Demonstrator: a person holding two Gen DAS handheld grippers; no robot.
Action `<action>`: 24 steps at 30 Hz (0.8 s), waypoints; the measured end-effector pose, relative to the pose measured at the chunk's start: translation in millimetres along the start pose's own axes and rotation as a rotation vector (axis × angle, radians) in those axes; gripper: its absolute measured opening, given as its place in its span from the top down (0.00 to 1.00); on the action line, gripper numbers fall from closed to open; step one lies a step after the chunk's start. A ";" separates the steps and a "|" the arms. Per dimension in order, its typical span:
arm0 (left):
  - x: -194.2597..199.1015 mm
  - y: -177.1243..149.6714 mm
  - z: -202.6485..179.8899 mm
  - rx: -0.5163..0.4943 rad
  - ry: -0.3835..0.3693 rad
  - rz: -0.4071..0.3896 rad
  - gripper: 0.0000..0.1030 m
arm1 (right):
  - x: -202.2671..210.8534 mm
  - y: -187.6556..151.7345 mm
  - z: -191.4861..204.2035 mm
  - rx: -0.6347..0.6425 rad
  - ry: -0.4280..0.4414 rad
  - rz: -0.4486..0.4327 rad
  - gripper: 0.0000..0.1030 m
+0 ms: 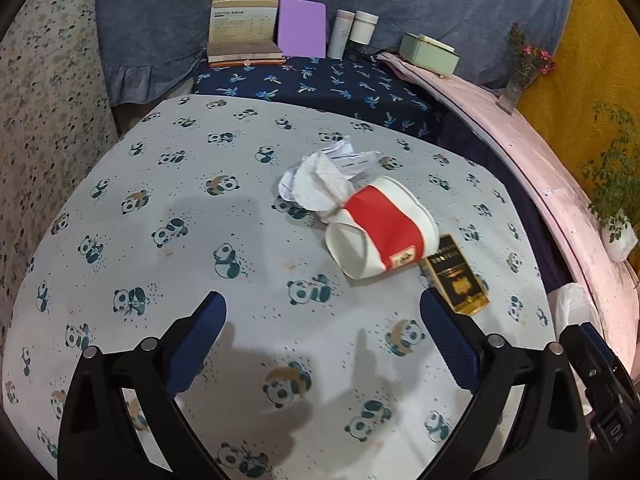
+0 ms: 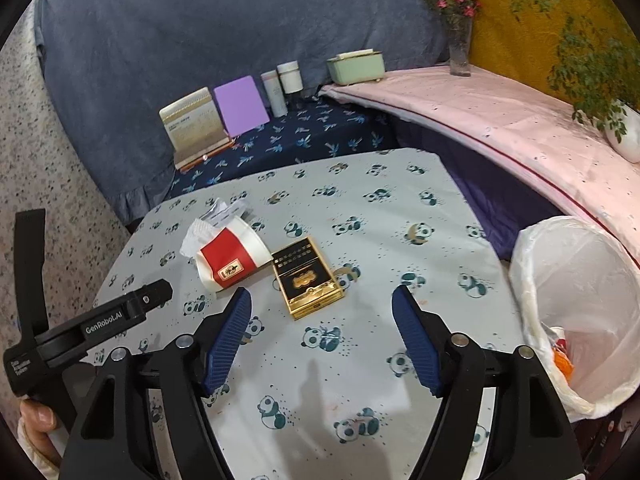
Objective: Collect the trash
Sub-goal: 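Move both tools back to the gold box and red-white paper cup, then grasp the gold cigarette box with the right tool while the left grasps the paper cup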
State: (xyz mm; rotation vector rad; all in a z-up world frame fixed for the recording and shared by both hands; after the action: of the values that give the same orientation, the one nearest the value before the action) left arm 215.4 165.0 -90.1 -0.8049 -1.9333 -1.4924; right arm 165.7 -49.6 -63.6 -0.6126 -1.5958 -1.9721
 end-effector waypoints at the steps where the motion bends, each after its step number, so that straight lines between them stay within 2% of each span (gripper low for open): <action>1: -4.4 1.6 1.9 0.001 0.001 0.006 0.09 | -6.0 -0.4 2.7 0.008 0.002 0.009 0.30; 18: -78.6 23.4 3.1 0.078 -0.006 0.114 0.10 | -107.6 -11.4 13.9 0.062 -0.013 0.146 0.30; 24: -86.4 27.1 3.5 0.086 -0.040 0.119 0.28 | -129.5 -15.4 16.9 0.081 -0.024 0.166 0.30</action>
State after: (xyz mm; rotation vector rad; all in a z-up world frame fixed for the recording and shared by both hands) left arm 292.5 163.4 -137.7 -0.9003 -1.9293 -1.3236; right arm 254.4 -15.5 -154.5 -0.7145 -1.5771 -1.7767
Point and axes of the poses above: each gripper's, at about its wrist camera, not at the fingertips, and x roughly against the way its jaws point, z to its left, y to its top, the point moved 3 cm from there along -x, roughly the way its jaws point, and after that the axes turned 3 degrees about -z, right-handed, at the moved point
